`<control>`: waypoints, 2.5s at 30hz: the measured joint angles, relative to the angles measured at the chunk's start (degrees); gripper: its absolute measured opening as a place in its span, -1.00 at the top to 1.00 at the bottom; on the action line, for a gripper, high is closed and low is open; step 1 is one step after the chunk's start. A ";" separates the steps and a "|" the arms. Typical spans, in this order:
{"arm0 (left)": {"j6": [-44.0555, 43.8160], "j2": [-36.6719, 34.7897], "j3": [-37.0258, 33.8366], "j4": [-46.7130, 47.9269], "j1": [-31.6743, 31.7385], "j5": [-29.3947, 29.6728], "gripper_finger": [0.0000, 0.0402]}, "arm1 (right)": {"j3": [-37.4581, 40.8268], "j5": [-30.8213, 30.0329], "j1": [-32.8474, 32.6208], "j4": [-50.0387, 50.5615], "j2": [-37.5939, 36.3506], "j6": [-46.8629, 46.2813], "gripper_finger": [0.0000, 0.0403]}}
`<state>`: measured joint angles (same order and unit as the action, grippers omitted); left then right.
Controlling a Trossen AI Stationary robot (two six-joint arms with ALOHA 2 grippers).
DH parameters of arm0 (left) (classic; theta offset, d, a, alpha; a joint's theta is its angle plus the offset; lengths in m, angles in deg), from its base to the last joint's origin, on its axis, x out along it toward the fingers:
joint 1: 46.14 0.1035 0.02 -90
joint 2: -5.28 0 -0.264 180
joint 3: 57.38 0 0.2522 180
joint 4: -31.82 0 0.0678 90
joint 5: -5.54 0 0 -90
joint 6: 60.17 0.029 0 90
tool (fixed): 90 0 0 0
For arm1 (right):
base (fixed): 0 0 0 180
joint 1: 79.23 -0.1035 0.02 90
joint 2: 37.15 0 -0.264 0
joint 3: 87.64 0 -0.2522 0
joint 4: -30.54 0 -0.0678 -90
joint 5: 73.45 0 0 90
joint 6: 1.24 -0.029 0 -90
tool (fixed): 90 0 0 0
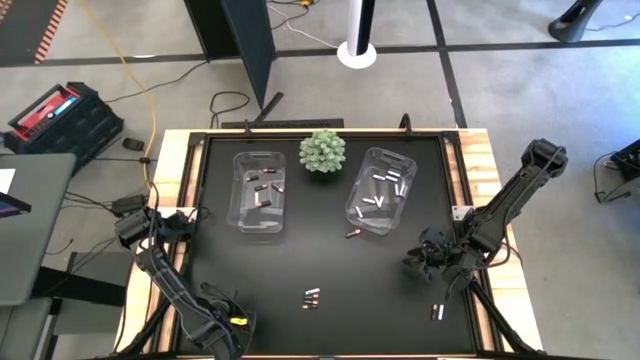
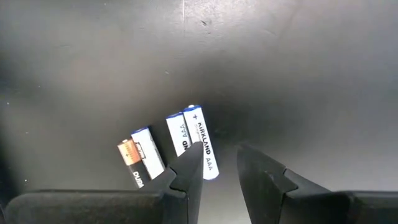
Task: Sort batteries
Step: Put the white-blue battery into the right transparent bin
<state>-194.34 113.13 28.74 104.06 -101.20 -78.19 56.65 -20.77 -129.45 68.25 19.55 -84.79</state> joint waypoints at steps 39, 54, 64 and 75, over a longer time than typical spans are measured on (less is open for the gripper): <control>0.40 0.07 2.38 4.53 0.04 3.68 0.55 | 0.00 0.00 0.00 0.00 0.00 0.02 0.00; 0.28 0.07 -0.38 -0.37 1.09 3.38 0.55 | 0.00 0.00 0.00 0.04 0.00 0.07 0.00; 0.18 -0.18 -4.29 -6.36 1.07 3.72 0.55 | 0.00 0.00 0.00 0.05 0.00 0.18 0.00; 2.99 -0.22 -5.10 -7.80 2.27 3.17 0.59 | 0.00 0.00 -0.02 0.05 0.00 0.15 0.00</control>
<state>-191.35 112.91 23.64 96.26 -98.93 -75.02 56.65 -20.77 -129.47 68.30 19.55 -84.64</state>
